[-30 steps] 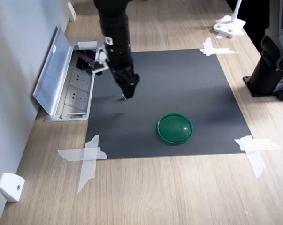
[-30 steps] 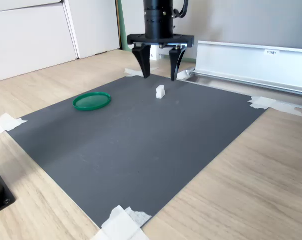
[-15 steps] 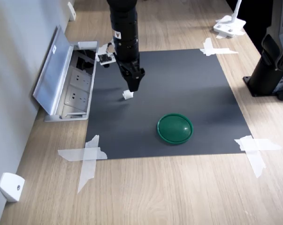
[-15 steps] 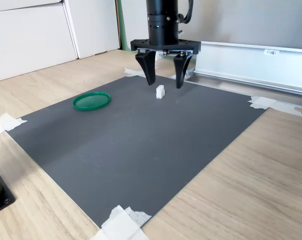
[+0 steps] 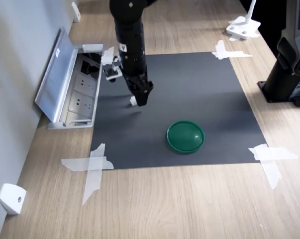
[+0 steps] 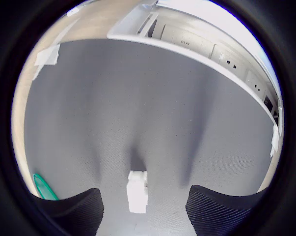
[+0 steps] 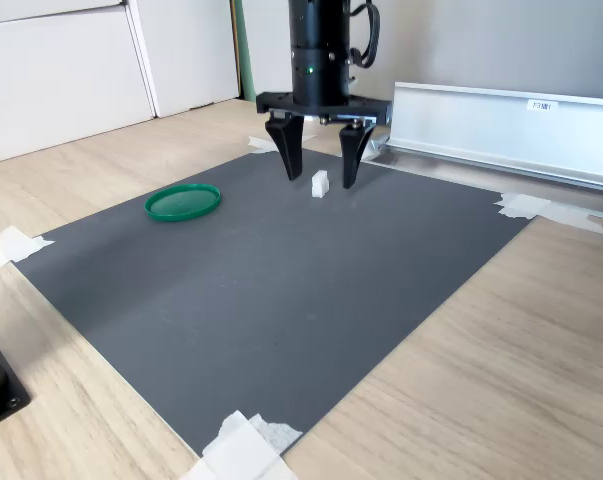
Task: Grasp a white terminal and put it on the green lid.
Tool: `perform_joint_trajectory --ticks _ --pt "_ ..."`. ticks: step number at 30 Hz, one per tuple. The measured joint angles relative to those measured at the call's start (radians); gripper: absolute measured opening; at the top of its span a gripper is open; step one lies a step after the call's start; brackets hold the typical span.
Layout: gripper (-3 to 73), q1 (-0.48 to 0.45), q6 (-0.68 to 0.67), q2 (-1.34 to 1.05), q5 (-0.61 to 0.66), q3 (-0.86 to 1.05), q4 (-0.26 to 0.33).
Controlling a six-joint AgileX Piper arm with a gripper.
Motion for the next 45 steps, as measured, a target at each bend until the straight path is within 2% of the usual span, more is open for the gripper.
perform_joint_trajectory --ticks 7,11,14,24,27,33,45 --pt "68.8 0.009 -0.010 0.006 -0.015 0.001 0.008" --pt "62.1 0.009 -0.015 0.021 -0.009 0.001 0.008" --pt "53.8 0.009 -0.015 0.023 -0.007 0.001 0.008" --pt "16.0 0.009 -0.015 0.023 -0.018 0.001 0.007" --pt "9.7 0.009 -0.015 0.023 -0.022 0.001 0.007" --pt "9.2 0.040 -0.037 -0.014 -0.005 0.020 0.000" --pt "9.2 0.251 -0.064 -0.207 -0.015 0.243 0.033"
